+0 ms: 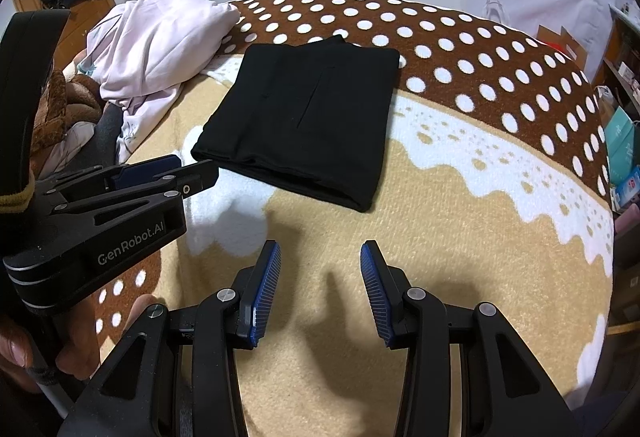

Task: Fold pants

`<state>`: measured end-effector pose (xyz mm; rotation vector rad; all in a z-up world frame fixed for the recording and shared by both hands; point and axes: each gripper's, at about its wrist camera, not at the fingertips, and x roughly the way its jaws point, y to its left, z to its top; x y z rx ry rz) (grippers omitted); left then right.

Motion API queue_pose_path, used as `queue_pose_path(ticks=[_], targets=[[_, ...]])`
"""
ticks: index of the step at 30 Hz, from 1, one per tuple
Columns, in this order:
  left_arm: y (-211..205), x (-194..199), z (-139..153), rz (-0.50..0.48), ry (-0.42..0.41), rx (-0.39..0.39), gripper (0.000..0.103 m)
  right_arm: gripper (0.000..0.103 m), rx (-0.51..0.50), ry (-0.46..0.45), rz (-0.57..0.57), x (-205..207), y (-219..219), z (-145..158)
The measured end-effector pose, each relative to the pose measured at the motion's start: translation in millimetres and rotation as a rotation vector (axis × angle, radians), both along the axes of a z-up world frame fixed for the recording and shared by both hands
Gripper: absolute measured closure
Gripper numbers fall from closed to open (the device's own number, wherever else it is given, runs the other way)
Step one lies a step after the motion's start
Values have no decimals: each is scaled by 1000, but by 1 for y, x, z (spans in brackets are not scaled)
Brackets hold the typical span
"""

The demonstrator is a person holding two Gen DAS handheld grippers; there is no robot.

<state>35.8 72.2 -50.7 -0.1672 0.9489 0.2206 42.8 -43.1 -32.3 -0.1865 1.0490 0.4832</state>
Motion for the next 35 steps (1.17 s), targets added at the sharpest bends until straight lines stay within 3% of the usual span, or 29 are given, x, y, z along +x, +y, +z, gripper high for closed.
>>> queue_pose_path(ticks=[35], targets=[[-1, 2, 0, 14, -5, 36, 65, 60, 6, 0, 6, 1, -1, -1]])
